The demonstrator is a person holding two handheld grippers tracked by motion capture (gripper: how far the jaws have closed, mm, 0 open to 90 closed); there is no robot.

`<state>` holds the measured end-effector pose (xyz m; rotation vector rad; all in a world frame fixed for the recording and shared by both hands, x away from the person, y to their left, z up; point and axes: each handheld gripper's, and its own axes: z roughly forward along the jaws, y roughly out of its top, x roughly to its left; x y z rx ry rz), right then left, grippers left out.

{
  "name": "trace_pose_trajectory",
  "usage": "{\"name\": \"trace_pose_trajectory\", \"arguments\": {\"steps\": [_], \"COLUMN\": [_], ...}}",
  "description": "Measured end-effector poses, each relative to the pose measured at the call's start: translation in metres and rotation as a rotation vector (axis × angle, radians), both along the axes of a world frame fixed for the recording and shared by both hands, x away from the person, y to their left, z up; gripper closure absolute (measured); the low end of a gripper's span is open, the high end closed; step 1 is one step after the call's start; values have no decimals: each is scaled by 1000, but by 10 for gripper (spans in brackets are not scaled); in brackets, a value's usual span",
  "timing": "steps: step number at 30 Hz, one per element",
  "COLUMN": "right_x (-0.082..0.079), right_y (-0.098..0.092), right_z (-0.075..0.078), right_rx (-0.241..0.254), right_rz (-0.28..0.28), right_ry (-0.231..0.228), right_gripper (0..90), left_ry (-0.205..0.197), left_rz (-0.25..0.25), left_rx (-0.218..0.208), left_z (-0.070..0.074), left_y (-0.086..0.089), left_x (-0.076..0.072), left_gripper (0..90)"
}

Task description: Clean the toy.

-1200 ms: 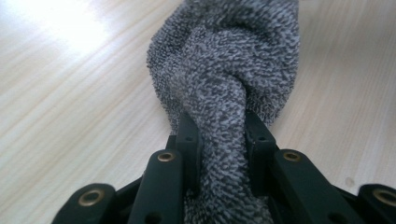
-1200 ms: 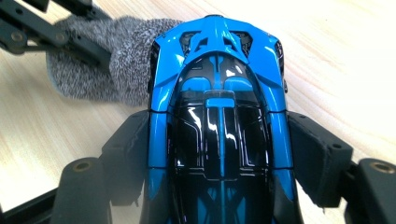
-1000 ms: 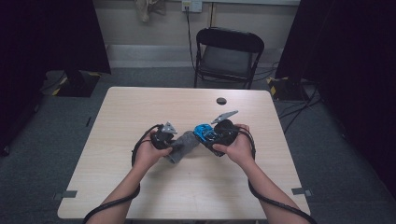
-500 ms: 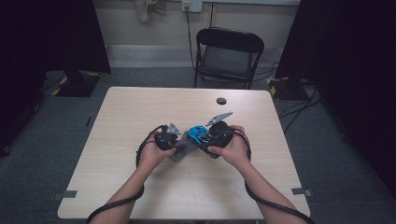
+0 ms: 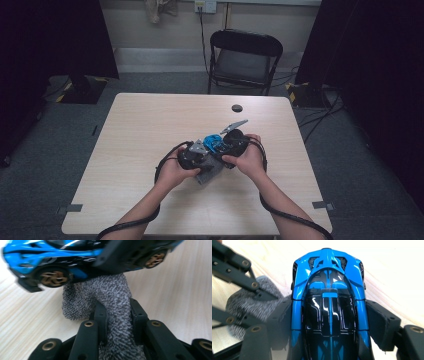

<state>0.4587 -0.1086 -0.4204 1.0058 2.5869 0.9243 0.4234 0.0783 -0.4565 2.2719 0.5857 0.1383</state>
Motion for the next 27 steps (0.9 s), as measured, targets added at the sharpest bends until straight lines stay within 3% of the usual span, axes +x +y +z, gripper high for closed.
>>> {"name": "trace_pose_trajectory", "arguments": {"steps": [13, 17, 22, 27], "right_x": [4, 5, 4, 5], "right_y": [4, 5, 1, -4], "right_z": [1, 3, 7, 10], "right_rx": [11, 11, 15, 11], "right_rz": [-27, -27, -23, -28], "right_ry": [-4, -2, -4, -8], "right_gripper": [286, 286, 286, 286], "left_ry": [21, 15, 25, 12], "left_rz": [-118, -141, -100, -19], "left_rx": [-23, -6, 27, 74], "left_z": [-1, -1, -2, 6], "left_y": [-17, -19, -6, 11], "left_x": [-17, -20, -14, 0], "left_gripper": [728, 728, 728, 728]}}
